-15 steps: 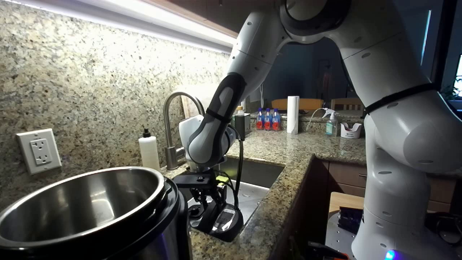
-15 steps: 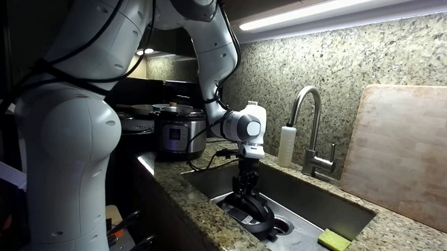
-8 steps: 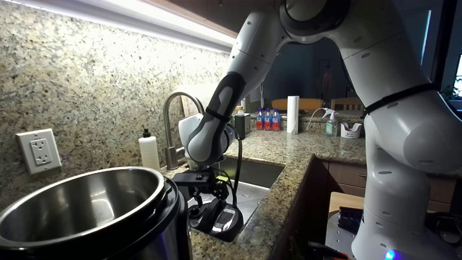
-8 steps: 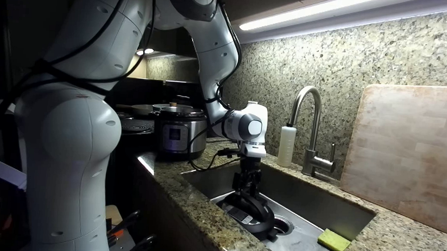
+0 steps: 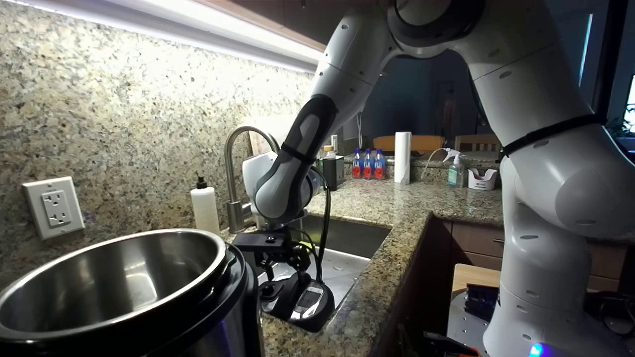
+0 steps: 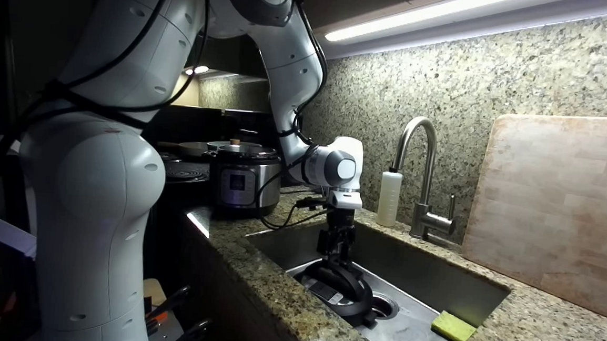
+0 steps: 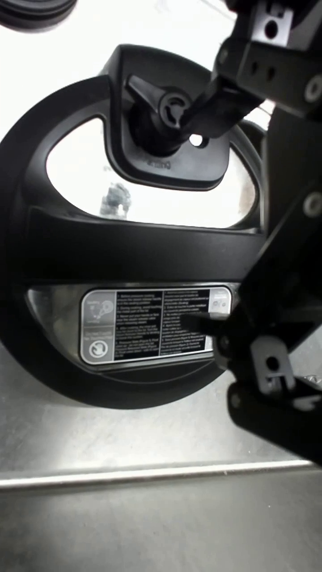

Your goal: Open the rice cooker and put the lid in the sink

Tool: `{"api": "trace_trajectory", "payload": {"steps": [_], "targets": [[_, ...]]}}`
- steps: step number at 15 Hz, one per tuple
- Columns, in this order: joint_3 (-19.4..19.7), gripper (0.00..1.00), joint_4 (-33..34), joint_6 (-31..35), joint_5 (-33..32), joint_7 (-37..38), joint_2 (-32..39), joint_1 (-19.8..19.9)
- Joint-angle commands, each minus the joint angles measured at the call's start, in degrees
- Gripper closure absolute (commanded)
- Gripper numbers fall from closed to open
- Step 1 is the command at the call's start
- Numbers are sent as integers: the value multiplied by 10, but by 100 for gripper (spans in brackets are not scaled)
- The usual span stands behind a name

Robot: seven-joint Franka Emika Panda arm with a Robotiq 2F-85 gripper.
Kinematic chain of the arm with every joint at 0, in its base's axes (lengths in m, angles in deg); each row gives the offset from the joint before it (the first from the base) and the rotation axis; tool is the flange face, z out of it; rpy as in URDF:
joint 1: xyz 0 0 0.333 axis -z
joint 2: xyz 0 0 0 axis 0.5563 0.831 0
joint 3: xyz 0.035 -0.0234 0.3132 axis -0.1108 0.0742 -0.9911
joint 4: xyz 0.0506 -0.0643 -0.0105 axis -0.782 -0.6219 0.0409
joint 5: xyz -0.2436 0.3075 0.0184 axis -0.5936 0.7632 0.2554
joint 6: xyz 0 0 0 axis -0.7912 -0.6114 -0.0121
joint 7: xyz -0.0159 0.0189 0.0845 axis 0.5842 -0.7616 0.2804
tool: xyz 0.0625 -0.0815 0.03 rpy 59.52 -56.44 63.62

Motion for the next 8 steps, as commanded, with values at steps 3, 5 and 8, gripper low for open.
{"api": "trace_trajectory", "payload": {"steps": [3, 5, 8], "targets": [[2, 0, -22, -4, -26, -9, -39, -4], [1, 0, -24, -5, -33, -8, -49, -5], [0, 0, -32, -4, -43, -10, -65, -4]]}}
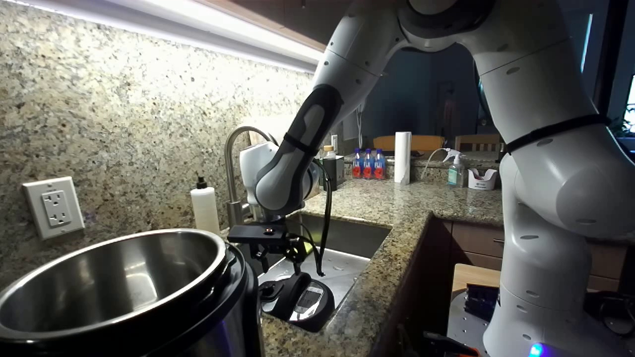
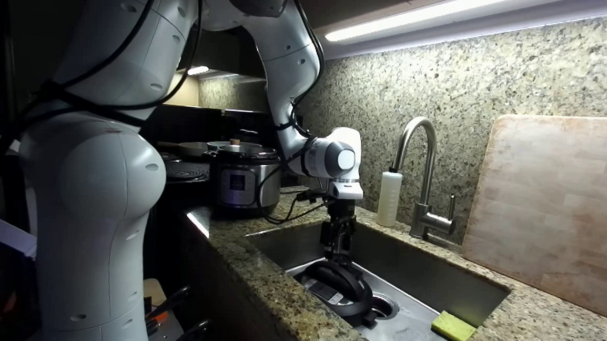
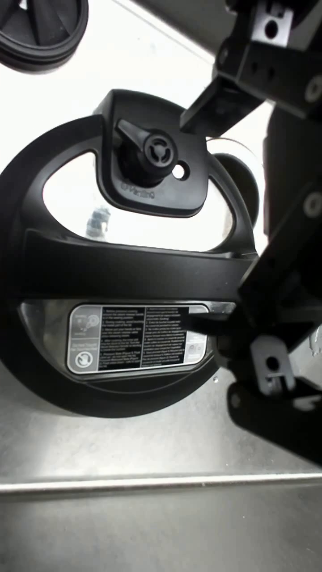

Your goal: Open the rice cooker and put the lid in the sink

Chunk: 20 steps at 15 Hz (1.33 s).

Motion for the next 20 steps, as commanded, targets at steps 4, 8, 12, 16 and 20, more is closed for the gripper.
{"api": "trace_trajectory", "payload": {"steps": [4, 8, 12, 16, 20], "targets": [[-8, 0, -36, -8, -21, -9, -58, 1], [-24, 0, -40, -13, -9, -29, -76, 8], [-41, 0, -47, -17, 6, -60, -91, 13], [-51, 0, -52, -30, 23, -90, -107, 17], [-57, 0, -56, -55, 28, -110, -126, 20]]}}
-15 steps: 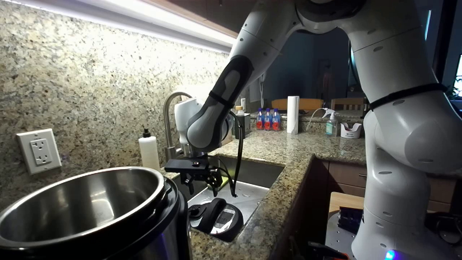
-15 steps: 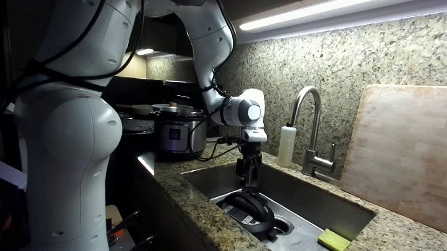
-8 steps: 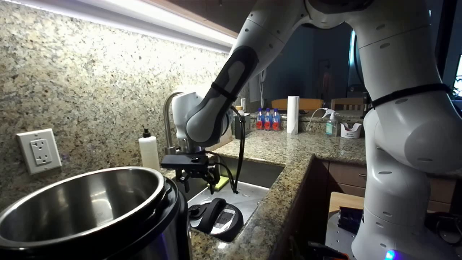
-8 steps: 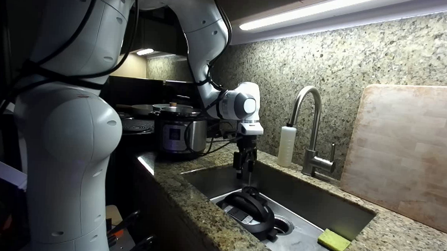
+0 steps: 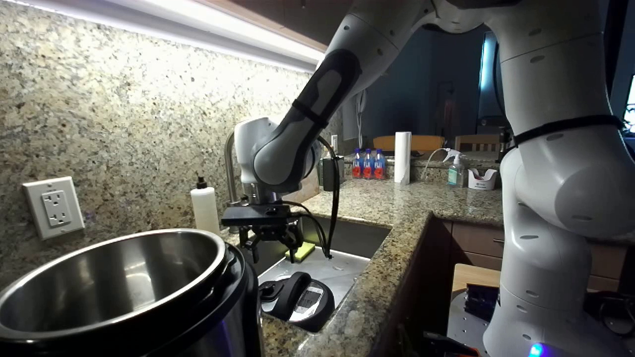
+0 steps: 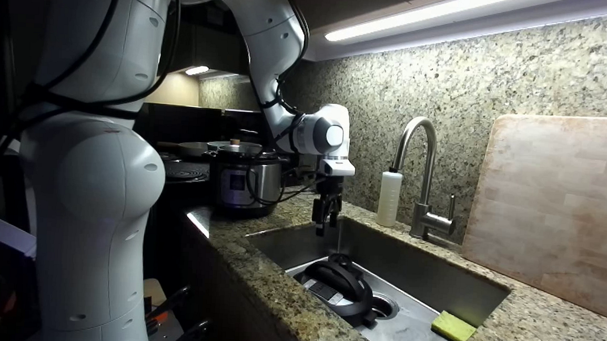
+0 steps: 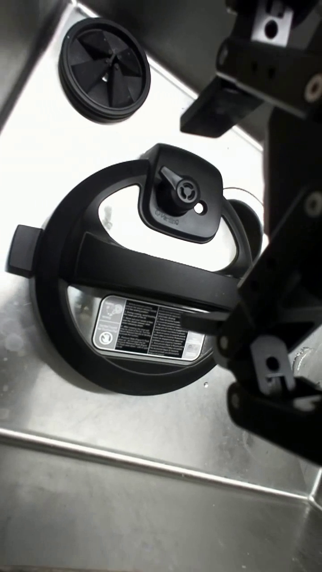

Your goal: Open the rice cooker and put the lid in the sink

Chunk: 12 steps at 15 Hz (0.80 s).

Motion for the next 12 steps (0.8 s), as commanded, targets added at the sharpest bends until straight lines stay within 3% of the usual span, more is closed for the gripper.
{"api": "trace_trajectory", "payload": {"steps": [1, 12], "targets": [[-12, 0, -26, -23, 20, -40, -41, 16], [-13, 0, -15, -15, 1, -31, -34, 14]]}}
